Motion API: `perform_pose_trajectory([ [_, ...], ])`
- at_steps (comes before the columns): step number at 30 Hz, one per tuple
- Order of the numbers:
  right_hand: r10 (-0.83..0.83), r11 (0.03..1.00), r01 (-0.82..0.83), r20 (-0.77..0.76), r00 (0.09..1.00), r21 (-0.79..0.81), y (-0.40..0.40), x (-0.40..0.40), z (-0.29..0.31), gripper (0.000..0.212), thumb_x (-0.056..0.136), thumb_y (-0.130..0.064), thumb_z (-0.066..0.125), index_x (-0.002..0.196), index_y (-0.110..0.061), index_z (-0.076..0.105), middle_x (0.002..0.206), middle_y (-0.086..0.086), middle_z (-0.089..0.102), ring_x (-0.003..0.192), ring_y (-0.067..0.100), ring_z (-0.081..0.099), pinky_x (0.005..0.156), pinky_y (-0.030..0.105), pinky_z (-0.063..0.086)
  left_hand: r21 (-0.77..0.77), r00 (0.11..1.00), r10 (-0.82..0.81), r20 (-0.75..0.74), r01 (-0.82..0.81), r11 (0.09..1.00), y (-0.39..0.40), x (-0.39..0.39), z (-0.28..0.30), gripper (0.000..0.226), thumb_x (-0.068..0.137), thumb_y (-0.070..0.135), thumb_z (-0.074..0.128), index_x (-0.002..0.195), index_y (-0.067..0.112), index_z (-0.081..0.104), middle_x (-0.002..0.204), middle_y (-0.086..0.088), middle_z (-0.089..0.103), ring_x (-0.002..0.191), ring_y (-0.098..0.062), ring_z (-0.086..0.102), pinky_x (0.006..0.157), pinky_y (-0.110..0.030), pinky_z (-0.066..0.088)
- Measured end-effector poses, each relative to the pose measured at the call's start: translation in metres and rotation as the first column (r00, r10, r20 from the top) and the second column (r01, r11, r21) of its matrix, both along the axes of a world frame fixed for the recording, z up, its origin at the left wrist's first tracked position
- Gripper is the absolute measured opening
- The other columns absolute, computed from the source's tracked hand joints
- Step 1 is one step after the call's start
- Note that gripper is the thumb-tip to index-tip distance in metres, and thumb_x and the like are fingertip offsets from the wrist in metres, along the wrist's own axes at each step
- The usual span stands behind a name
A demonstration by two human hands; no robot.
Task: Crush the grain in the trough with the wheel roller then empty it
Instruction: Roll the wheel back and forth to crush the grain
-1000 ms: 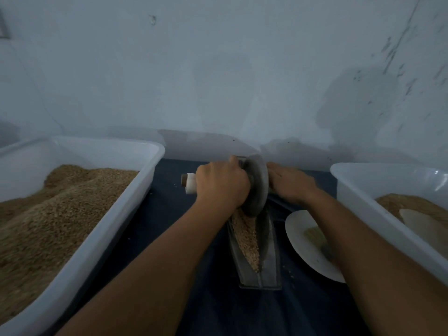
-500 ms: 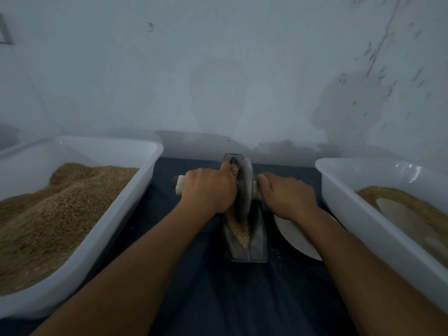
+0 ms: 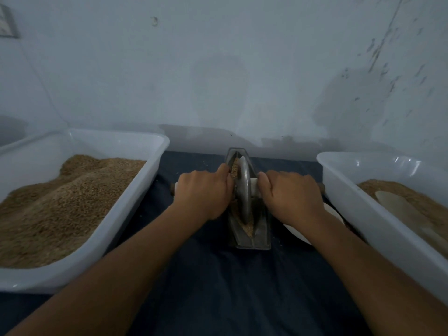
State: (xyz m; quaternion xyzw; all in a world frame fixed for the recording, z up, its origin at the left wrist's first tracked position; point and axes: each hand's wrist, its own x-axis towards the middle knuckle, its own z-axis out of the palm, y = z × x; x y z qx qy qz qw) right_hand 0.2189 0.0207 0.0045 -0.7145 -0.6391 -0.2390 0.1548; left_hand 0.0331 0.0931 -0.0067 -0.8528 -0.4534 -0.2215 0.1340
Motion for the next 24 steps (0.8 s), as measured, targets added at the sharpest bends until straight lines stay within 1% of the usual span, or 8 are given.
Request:
perform_pose_trajectory([
  [2, 0.010, 0.998, -0.010, -0.001, 1.000, 0.068, -0.004, -0.001, -0.005, 0.040, 0.104, -0.042, 0.025, 0.072, -0.025, 0.043, 0.067, -0.007, 0.044, 0.060, 0.020, 0.040, 0.062, 0.034, 0.027, 0.048, 1.000, 0.007, 0.007, -0.007, 0.999, -0.004, -0.001, -0.002, 0.027, 0.102, 0.044, 0.019, 0.101, 0.026, 0.039, 0.059, 0.007, 0.045, 0.046, -0.018, 0.038, 0.048, -0.029, 0.023],
  [5, 0.017, 0.994, -0.016, -0.003, 1.000, 0.109, -0.005, 0.001, -0.011, 0.041, 0.104, -0.041, 0.022, 0.073, -0.024, 0.044, 0.067, -0.008, 0.043, 0.061, 0.019, 0.040, 0.063, 0.034, 0.026, 0.099, 1.000, 0.018, 0.025, -0.020, 0.995, -0.008, 0.001, -0.003, 0.027, 0.101, 0.043, 0.016, 0.096, 0.025, 0.036, 0.057, 0.007, 0.046, 0.044, -0.015, 0.035, 0.046, -0.028, 0.020],
  [8, 0.027, 0.996, -0.027, -0.003, 1.000, 0.082, 0.001, 0.004, -0.011, 0.042, 0.103, -0.042, 0.017, 0.075, -0.024, 0.044, 0.070, -0.008, 0.043, 0.062, 0.019, 0.040, 0.063, 0.034, 0.026, 0.119, 0.998, 0.035, 0.043, -0.040, 0.992, -0.007, 0.004, -0.004, 0.024, 0.101, 0.043, 0.015, 0.092, 0.025, 0.031, 0.055, 0.007, 0.038, 0.043, -0.016, 0.030, 0.046, -0.029, 0.018],
  [11, 0.020, 0.999, -0.020, -0.003, 1.000, 0.026, 0.015, 0.009, -0.011, 0.044, 0.103, -0.042, 0.015, 0.076, -0.024, 0.045, 0.070, -0.007, 0.044, 0.063, 0.020, 0.043, 0.061, 0.034, 0.027, 0.077, 0.997, 0.063, 0.055, -0.067, 0.995, 0.002, 0.009, -0.003, 0.026, 0.101, 0.042, 0.017, 0.090, 0.024, 0.032, 0.057, 0.005, 0.034, 0.045, -0.018, 0.026, 0.047, -0.030, 0.015],
  [13, 0.019, 1.000, -0.019, -0.042, 0.999, -0.013, 0.024, 0.014, -0.011, 0.044, 0.102, -0.043, 0.015, 0.077, -0.024, 0.045, 0.070, -0.005, 0.046, 0.064, 0.022, 0.046, 0.061, 0.034, 0.029, 0.053, 0.996, 0.071, 0.058, -0.074, 0.996, 0.009, 0.014, 0.000, 0.026, 0.101, 0.041, 0.018, 0.089, 0.024, 0.033, 0.058, 0.004, 0.033, 0.047, -0.018, 0.025, 0.048, -0.030, 0.013],
  [17, 0.011, 0.992, -0.033, -0.177, 0.984, -0.126, 0.040, 0.027, -0.012, 0.043, 0.102, -0.045, 0.015, 0.084, -0.025, 0.048, 0.079, -0.002, 0.052, 0.072, 0.023, 0.049, 0.064, 0.035, 0.033, 0.010, 0.996, 0.073, 0.060, -0.074, 0.997, 0.023, 0.027, 0.005, 0.024, 0.101, 0.039, 0.023, 0.088, 0.023, 0.036, 0.060, 0.002, 0.036, 0.049, -0.020, 0.028, 0.050, -0.031, 0.016],
  [21, 0.010, 0.991, -0.031, -0.157, 0.988, -0.129, 0.057, 0.031, -0.009, 0.044, 0.102, -0.044, 0.016, 0.096, -0.025, 0.055, 0.095, 0.002, 0.061, 0.078, 0.024, 0.050, 0.066, 0.035, 0.032, -0.097, 0.992, 0.089, 0.088, -0.080, 0.992, 0.039, 0.031, 0.007, 0.023, 0.100, 0.038, 0.024, 0.095, 0.024, 0.041, 0.063, 0.002, 0.040, 0.053, -0.021, 0.033, 0.060, -0.037, 0.030],
  [24, 0.022, 0.991, -0.041, -0.154, 0.988, -0.126, 0.070, 0.032, -0.005, 0.044, 0.103, -0.044, 0.019, 0.110, -0.025, 0.058, 0.104, 0.006, 0.065, 0.079, 0.025, 0.051, 0.066, 0.035, 0.033, -0.142, 0.990, 0.114, 0.085, -0.101, 0.985, 0.048, 0.032, 0.007, 0.027, 0.099, 0.038, 0.023, 0.100, 0.024, 0.046, 0.075, -0.001, 0.054, 0.060, -0.024, 0.039, 0.063, -0.038, 0.032],
])
